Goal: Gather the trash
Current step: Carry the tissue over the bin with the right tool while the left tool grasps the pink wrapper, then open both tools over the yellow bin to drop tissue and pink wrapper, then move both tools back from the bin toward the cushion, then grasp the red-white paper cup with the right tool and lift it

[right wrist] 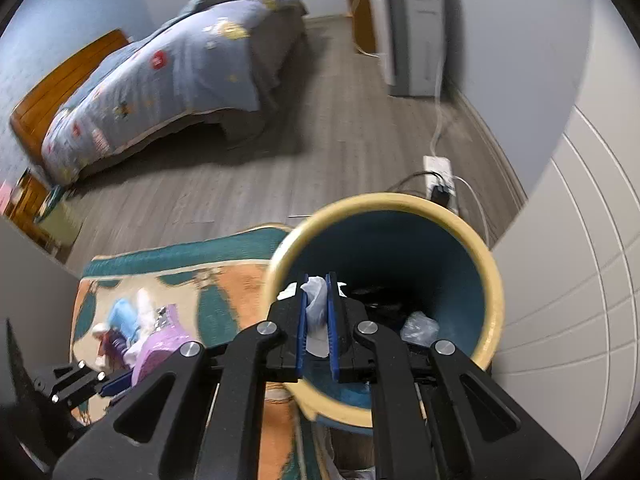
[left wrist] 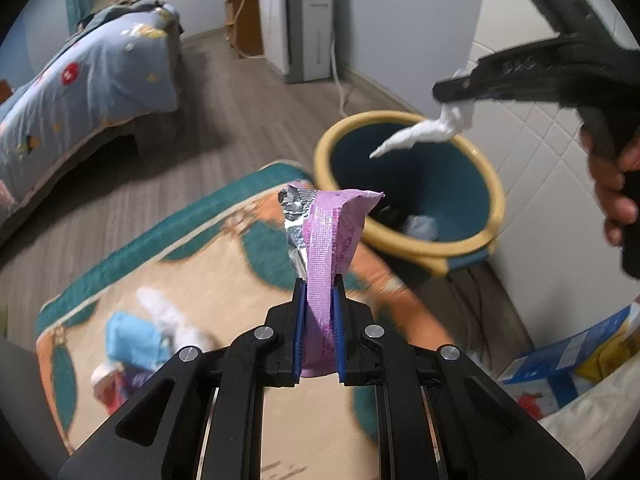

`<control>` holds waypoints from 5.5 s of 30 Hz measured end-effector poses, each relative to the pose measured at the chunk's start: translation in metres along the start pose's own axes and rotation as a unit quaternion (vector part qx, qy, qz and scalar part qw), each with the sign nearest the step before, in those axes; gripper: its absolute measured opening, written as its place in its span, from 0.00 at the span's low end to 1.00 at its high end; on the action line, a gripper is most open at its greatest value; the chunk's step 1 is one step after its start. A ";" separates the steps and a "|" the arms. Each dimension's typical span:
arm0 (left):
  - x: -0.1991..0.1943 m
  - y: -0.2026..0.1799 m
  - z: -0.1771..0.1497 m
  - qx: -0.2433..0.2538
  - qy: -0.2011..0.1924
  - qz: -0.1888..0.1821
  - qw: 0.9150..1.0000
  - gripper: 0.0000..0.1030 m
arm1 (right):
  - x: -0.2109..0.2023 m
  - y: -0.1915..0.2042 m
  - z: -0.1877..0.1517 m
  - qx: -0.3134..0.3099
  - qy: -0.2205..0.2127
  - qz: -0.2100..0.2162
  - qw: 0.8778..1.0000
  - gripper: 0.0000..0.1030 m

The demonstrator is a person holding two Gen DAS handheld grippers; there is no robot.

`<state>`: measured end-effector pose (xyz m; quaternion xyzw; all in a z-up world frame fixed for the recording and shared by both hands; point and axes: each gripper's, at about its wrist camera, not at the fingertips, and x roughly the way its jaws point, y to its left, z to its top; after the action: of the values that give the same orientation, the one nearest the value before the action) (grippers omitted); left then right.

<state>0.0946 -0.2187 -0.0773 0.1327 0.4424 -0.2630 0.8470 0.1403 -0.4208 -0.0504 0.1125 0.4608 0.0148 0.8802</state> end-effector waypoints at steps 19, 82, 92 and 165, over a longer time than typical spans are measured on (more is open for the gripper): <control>0.071 -0.055 0.067 0.039 0.017 -0.028 0.999 0.15 | 0.035 -0.087 -0.018 0.114 0.032 -0.056 0.991 0.08; -0.106 0.201 -0.082 -0.156 -0.015 0.184 0.970 0.94 | 0.052 0.194 -0.047 -0.135 0.052 -0.002 0.989 0.94; -0.116 0.233 -0.103 -0.174 -0.016 0.176 0.969 0.94 | 0.083 0.261 -0.075 -0.190 0.087 0.018 0.978 0.94; -0.065 0.200 -0.081 -0.173 0.013 0.107 0.979 0.94 | 0.035 0.206 -0.022 -0.175 0.016 0.058 0.983 0.08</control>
<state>0.1213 0.0047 -0.0722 0.0341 0.4753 -0.0882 0.8747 0.1590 -0.2115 -0.0470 -0.0169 0.4581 0.1478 0.8764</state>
